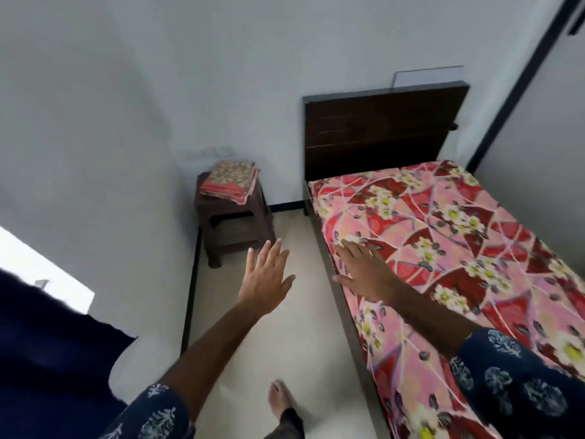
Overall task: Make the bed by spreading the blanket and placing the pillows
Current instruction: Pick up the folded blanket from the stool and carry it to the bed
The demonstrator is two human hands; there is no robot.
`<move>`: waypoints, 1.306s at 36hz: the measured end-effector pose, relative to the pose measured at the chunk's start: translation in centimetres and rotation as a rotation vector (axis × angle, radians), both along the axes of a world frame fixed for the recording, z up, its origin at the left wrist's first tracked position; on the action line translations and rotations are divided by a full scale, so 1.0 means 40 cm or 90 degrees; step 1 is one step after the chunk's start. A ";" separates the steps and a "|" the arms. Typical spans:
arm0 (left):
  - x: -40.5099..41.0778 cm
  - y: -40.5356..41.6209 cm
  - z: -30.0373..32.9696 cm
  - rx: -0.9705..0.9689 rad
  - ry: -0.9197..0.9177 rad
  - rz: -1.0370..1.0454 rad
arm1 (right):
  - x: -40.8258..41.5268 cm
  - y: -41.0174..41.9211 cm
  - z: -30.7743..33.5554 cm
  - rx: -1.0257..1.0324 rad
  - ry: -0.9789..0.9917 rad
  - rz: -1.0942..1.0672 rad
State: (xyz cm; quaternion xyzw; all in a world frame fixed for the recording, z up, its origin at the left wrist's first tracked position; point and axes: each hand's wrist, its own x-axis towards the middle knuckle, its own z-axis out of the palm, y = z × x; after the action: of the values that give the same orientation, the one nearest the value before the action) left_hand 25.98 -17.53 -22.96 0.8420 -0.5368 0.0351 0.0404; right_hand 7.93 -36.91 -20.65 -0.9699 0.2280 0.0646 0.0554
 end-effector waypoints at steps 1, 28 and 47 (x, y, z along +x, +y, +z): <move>0.043 -0.012 -0.002 0.003 0.008 0.008 | 0.049 -0.016 -0.008 0.003 0.005 0.008; 1.077 -0.464 -0.064 0.099 0.072 0.180 | 1.192 -0.546 -0.122 0.087 0.030 0.125; 1.652 -0.711 -0.211 0.130 0.228 0.298 | 1.851 -0.891 -0.266 0.125 0.146 0.209</move>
State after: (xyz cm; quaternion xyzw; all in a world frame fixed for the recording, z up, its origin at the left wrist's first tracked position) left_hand 92.04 -45.96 -31.41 0.9354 -0.3131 -0.1595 0.0405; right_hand 81.96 -72.55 -31.29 -0.9703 0.0640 0.2043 0.1123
